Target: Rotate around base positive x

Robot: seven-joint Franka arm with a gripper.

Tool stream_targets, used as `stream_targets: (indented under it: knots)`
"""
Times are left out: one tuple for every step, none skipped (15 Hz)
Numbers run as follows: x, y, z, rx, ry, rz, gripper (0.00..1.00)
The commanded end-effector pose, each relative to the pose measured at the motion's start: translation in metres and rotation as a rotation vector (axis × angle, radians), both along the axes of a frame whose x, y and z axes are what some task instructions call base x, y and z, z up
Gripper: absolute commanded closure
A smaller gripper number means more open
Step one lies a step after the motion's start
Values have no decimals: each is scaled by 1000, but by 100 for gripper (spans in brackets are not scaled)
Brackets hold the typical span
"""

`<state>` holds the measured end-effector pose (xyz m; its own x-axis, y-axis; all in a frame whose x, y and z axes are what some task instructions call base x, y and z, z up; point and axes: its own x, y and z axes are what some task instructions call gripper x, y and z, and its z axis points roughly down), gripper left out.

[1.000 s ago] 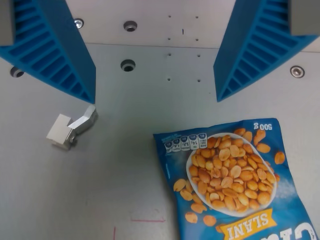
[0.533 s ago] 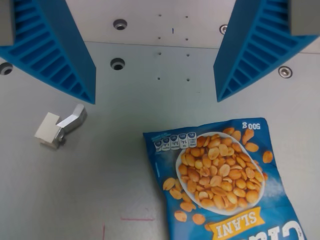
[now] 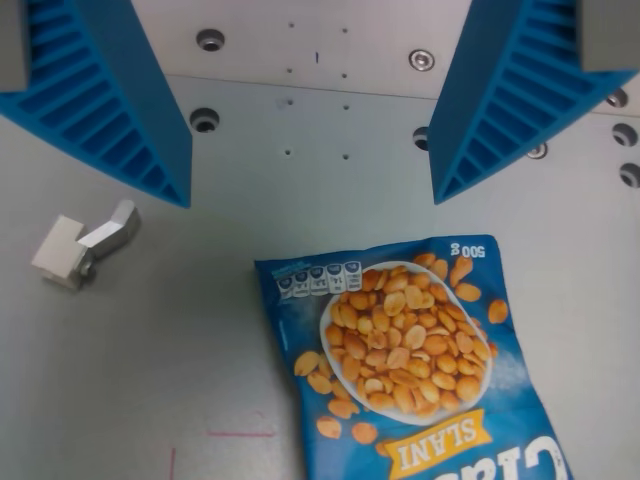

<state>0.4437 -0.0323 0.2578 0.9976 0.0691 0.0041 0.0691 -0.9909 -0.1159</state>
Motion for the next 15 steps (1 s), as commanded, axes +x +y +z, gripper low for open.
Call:
stream_targets:
  knots:
    - [0, -5, 2, 218, 5, 20, 0]
    - [0, -5, 2, 232, 5, 20, 0]
    - [0, -5, 2, 245, 5, 20, 0]
    - [0, -5, 2, 258, 5, 20, 0]
    - [0, -5, 2, 272, 5, 19, 0]
    - [0, -5, 2, 285, 5, 19, 0]
    - [0, -5, 2, 298, 5, 19, 0]
    - [0, -5, 2, 312, 6, 19, 0]
    - [0, -5, 2, 325, 6, 19, 0]
    - [0, -5, 2, 338, 6, 19, 0]
    - [0, -5, 2, 352, 6, 19, 0]
    - [0, -5, 2, 365, 6, 19, 0]
    - [0, -5, 2, 378, 7, 18, 0]
    - [0, -5, 2, 392, 7, 18, 0]
    - [0, -5, 2, 405, 7, 18, 0]
